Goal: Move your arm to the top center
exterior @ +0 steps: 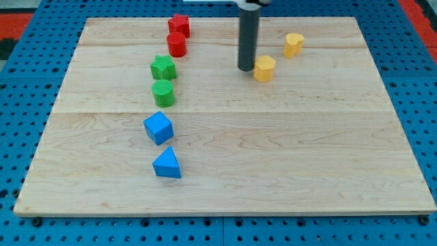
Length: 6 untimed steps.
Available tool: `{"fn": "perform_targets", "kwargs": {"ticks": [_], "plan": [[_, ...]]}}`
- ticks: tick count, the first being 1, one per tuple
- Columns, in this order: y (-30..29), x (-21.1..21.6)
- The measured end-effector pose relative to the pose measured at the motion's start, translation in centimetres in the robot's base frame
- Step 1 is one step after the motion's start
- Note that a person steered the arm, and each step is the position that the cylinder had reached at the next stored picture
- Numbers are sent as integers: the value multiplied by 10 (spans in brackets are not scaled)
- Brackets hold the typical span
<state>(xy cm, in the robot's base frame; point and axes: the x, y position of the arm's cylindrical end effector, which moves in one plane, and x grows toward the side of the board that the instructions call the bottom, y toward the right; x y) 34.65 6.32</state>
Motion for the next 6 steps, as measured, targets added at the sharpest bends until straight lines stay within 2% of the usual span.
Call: {"fn": "perform_targets", "kwargs": {"ticks": [2,4,5,6], "plan": [[12,11],[56,11],[-1,-30],[-17,-83]]}}
